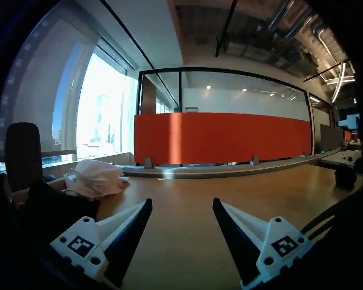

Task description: Fold towel

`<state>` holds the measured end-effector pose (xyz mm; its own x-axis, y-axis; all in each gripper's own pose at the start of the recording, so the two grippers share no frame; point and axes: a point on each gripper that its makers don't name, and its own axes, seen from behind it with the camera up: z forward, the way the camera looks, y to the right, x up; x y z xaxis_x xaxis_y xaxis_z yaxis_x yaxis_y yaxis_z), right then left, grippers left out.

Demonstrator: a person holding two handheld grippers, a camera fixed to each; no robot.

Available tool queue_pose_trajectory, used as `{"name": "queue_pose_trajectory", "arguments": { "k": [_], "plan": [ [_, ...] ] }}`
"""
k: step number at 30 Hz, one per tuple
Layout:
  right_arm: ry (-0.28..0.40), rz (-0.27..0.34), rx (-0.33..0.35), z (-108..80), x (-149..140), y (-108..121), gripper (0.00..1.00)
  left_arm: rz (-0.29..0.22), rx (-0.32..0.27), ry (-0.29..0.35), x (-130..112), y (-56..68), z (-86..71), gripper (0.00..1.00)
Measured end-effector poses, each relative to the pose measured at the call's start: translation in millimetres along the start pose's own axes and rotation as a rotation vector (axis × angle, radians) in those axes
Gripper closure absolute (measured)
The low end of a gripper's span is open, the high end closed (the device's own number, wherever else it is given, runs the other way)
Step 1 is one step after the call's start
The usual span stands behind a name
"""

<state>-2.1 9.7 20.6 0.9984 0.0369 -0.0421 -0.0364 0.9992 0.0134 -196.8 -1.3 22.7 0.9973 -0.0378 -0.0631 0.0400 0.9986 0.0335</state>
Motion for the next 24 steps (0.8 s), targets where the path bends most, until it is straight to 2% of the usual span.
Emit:
{"name": "queue_pose_trajectory", "arguments": {
  "k": [5, 17, 24],
  "plan": [
    [-0.001, 0.018, 0.005, -7.0, -27, 3, 0.01, 0.000, 0.000, 0.000, 0, 0.4, 0.2, 0.07],
    [-0.004, 0.075, -0.012, -7.9, -82, 19, 0.01, 0.000, 0.000, 0.000, 0, 0.0, -0.2, 0.07],
    [-0.018, 0.072, -0.017, -9.1, -105, 22, 0.01, 0.000, 0.000, 0.000, 0, 0.4, -0.3, 0.07]
  ]
}}
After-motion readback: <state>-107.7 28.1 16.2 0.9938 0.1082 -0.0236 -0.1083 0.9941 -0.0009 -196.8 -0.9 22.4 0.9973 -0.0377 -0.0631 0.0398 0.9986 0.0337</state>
